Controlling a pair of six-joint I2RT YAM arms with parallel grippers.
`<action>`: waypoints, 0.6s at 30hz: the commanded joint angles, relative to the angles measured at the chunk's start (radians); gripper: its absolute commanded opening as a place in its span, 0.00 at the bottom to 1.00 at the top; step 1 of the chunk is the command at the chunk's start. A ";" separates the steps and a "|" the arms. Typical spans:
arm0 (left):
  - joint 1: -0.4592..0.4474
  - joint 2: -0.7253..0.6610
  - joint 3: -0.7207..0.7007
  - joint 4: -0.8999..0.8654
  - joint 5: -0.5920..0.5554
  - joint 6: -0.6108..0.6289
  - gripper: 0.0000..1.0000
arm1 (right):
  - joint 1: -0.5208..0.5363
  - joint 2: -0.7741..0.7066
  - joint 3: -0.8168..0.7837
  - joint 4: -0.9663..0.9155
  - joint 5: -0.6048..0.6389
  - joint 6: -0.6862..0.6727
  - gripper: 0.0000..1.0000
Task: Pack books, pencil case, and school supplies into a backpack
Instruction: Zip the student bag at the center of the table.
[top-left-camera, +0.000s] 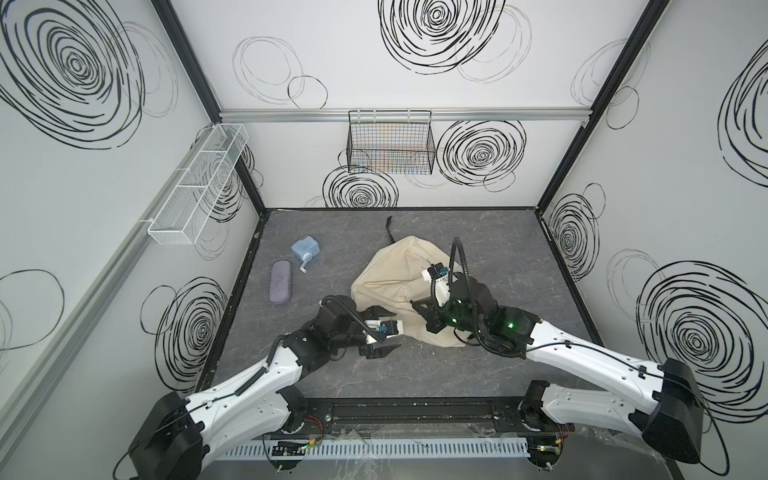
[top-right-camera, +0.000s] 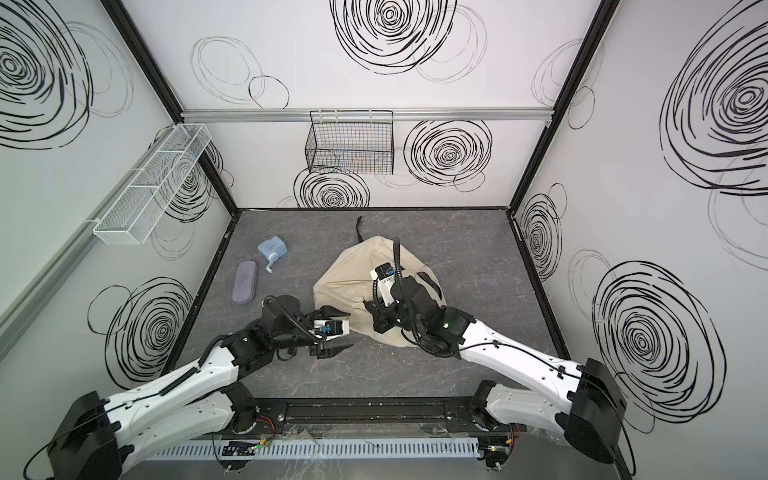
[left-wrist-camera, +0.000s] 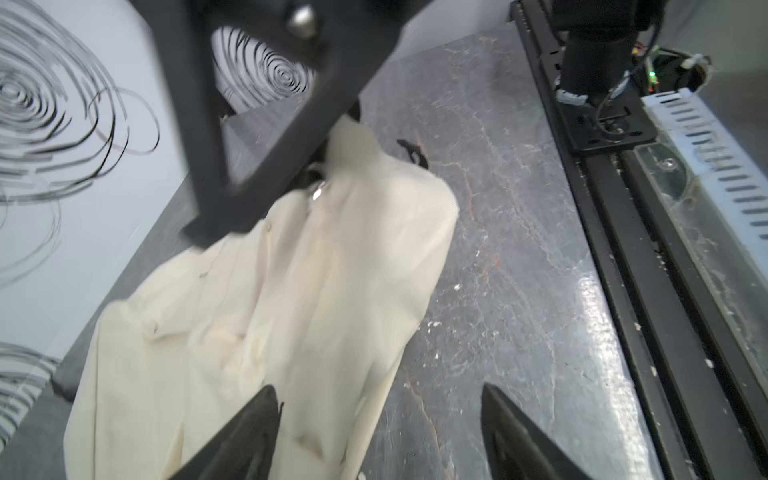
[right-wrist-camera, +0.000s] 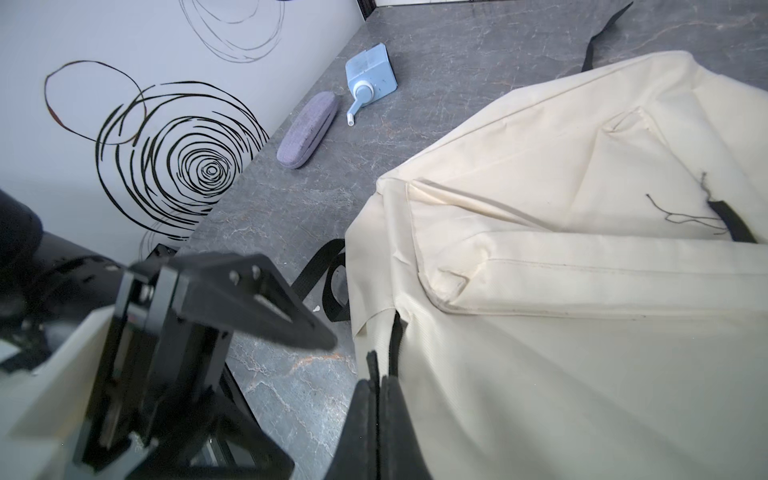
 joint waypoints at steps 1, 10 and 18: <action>-0.084 0.060 0.012 0.204 -0.120 0.053 0.76 | -0.003 -0.015 0.024 0.120 -0.043 0.001 0.00; -0.083 0.049 -0.096 0.580 -0.174 -0.108 0.53 | -0.003 -0.040 0.012 0.106 -0.036 0.015 0.00; -0.038 0.043 -0.115 0.602 -0.130 -0.128 0.60 | -0.003 -0.069 -0.008 0.122 -0.021 0.047 0.00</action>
